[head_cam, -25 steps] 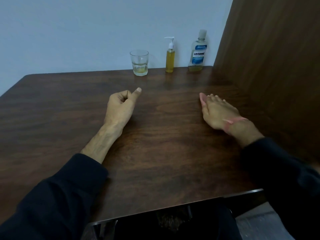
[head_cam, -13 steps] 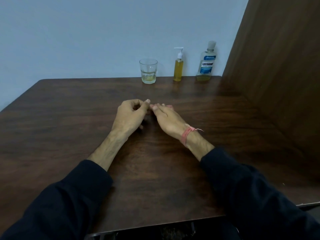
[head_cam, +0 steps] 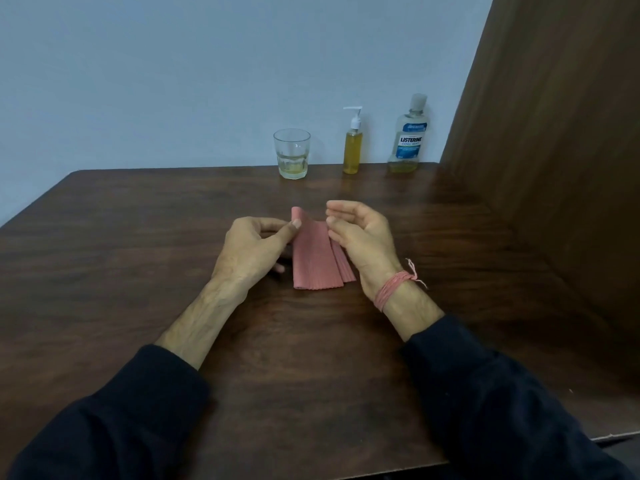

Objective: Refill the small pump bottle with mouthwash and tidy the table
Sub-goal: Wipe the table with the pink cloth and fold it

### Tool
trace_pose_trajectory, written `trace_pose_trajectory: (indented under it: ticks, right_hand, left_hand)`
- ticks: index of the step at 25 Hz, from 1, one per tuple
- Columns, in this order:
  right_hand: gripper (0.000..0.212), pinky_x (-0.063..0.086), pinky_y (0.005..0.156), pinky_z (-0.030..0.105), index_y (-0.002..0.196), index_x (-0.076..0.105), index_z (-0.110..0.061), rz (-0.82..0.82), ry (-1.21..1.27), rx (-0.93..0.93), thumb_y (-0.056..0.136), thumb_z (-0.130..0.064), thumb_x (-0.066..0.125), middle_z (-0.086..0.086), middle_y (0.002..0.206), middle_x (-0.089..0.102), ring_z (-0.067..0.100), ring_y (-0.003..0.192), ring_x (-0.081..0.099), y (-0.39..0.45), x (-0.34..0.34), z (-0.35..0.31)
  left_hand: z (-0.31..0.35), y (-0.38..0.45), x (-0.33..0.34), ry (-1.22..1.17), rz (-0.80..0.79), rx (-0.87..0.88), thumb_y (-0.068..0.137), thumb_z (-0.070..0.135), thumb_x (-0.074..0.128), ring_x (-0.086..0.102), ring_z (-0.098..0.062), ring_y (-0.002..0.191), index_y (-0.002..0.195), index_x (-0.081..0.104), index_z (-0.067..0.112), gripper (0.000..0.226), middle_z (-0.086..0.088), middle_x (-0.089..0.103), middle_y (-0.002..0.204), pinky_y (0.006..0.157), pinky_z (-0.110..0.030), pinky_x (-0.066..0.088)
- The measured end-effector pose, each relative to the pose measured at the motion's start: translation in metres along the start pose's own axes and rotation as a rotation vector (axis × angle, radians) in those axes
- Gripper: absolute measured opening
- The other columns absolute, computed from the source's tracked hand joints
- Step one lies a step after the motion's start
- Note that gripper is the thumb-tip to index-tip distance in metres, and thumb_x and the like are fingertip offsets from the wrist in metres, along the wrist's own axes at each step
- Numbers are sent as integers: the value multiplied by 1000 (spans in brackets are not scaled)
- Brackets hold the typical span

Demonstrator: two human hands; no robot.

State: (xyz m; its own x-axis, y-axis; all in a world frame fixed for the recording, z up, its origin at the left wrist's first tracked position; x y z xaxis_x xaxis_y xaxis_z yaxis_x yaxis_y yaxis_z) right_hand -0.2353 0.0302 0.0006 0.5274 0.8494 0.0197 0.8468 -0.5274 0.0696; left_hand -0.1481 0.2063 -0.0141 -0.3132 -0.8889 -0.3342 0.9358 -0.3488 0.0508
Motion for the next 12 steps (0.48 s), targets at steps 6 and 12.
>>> trace_pose_trajectory:
  ticks: [6,12]
  right_hand:
    - [37,67,90,31,122,76,-19,-27,-190,78,90,-1,85,-1,119,76,13,110,75,6,-13,7]
    - [40,48,73,13,114,76,-33,4,-690,-97,80,-35,97,-19,103,75,-3,94,69,-1,-9,3]
  left_hand:
    - [-1,1,2,-48,-23,9,110,46,73,86,-9,89,108,88,30,22,12,88,96,62,-25,62]
    - [-1,1,2,-75,-31,22,108,45,76,86,-7,89,107,88,30,19,10,88,93,58,-20,60]
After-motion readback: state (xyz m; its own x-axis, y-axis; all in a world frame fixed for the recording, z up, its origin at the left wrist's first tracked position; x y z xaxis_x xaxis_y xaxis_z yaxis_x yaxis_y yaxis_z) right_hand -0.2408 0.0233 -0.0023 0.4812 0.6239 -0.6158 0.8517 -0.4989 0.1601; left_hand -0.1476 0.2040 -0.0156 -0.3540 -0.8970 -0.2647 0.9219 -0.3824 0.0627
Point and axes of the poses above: each hand's wrist, its own y-axis towards the middle knuckle, its own x-axis out of the palm, z = x × y, the point moved 2 cm from there along y, towards the middle knuckle
